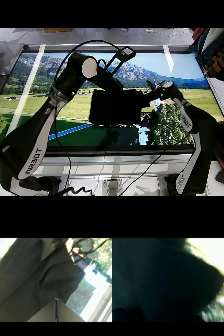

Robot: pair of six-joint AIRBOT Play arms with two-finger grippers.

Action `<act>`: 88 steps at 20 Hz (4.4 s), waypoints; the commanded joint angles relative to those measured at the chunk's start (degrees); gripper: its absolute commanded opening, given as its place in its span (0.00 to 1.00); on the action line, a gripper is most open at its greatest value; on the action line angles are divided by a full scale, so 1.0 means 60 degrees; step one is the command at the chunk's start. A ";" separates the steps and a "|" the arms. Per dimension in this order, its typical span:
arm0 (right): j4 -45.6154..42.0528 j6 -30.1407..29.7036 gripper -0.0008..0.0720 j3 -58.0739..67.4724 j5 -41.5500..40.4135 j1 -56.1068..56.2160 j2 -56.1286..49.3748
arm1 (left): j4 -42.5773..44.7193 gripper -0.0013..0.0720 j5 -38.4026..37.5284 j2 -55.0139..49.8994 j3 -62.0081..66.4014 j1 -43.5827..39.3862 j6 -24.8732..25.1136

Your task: Fold the clothes and pants, and hang the long-sleeved shirts on hangers.

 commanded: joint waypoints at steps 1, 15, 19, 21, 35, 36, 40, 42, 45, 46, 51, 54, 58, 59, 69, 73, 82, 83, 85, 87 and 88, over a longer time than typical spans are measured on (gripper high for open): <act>0.2248 -0.0637 0.05 0.0361 -0.1031 0.0750 -0.0040 | 0.0007 0.03 -0.0004 0.0018 0.0000 0.0131 0.0004; 0.0965 -0.1942 0.04 0.2459 -0.0885 -0.1851 0.4492 | 0.0007 0.03 -0.0007 0.2339 0.0000 0.0291 0.0004; -0.0321 -0.0914 0.04 0.2459 -0.0342 -0.3829 0.6145 | 0.0109 0.03 -0.0011 0.3024 0.0000 0.0288 0.0007; -0.1249 -0.0076 0.04 0.2455 0.0131 -0.5147 0.6808 | 0.0306 0.03 -0.0007 0.3282 0.0000 0.0291 0.0004; -0.6849 0.1912 0.04 0.2404 0.4044 -1.2936 0.7373 | 0.0860 0.03 0.0160 0.3526 0.0000 0.0291 0.0007; -0.7493 0.2255 0.04 0.2306 0.4266 -1.3223 0.7373 | 0.0863 0.03 0.0288 0.3504 0.0000 0.0291 0.0007; -0.7814 0.2415 0.04 0.1606 0.4437 -1.3985 0.7369 | 0.0863 0.03 0.0474 0.3450 -0.0004 0.0291 0.0007; -0.7894 0.2415 0.07 0.1341 0.4273 -1.4141 0.7369 | 0.0863 0.03 0.0470 0.3417 -0.0004 0.0291 0.0004; -0.7956 0.2415 0.31 0.1304 0.3472 -1.4160 0.7369 | 0.0863 0.03 0.0470 0.3366 -0.0004 0.0291 0.0004; -0.7960 0.2415 0.67 0.1304 0.3228 -1.4163 0.7366 | 0.0860 0.03 0.0470 0.3348 -0.0004 0.0291 0.0004; -0.7956 0.2419 0.95 0.1304 0.2827 -1.4178 0.7366 | 0.0856 0.03 0.0466 0.3337 -0.0004 0.0291 0.0000; -0.7424 0.2769 0.70 0.1300 0.2965 -1.4178 0.7311 | 0.0856 0.03 0.0466 0.3337 -0.0004 0.0291 0.0000; -0.5362 0.3133 0.04 0.1038 0.2936 -1.3996 0.7297 | 0.2142 0.03 0.0962 0.3348 0.0000 0.0448 -0.0127; -0.4874 0.3129 0.04 0.0987 0.2900 -1.3795 0.7297 | 0.2783 0.03 0.1126 0.3348 0.0000 0.0627 -0.0652; -0.5056 0.1960 0.04 0.0991 0.2044 -0.6455 0.7337 | 0.1173 0.03 -0.0062 0.3373 0.0000 0.6426 -0.4080; -0.6903 0.1421 0.04 0.0991 0.2036 -0.2288 0.7442 | -0.0149 0.03 -0.1224 0.3381 -0.0004 0.8156 -0.3858; -0.8699 0.1282 0.04 0.0987 0.2554 0.0965 0.7737 | -0.0160 0.03 -0.2393 0.3370 -0.0004 0.8335 -0.2896; -0.8633 0.1290 0.04 0.0987 0.2521 0.0940 0.7734 | -0.0160 0.03 -0.2393 0.3370 -0.0004 0.8335 -0.2896; -0.8615 0.1290 0.04 0.0991 0.2463 0.0943 0.7734 | -0.0160 0.03 -0.2397 0.3370 -0.0004 0.8335 -0.2896; -0.8623 0.1290 0.04 0.0991 0.2463 0.0940 0.7734 | -0.0160 0.03 -0.2393 0.3370 -0.0004 0.8335 -0.2896; -0.8619 0.1290 0.04 0.0991 0.2463 0.0943 0.7734 | -0.0160 0.03 -0.2393 0.3370 -0.0004 0.8335 -0.2896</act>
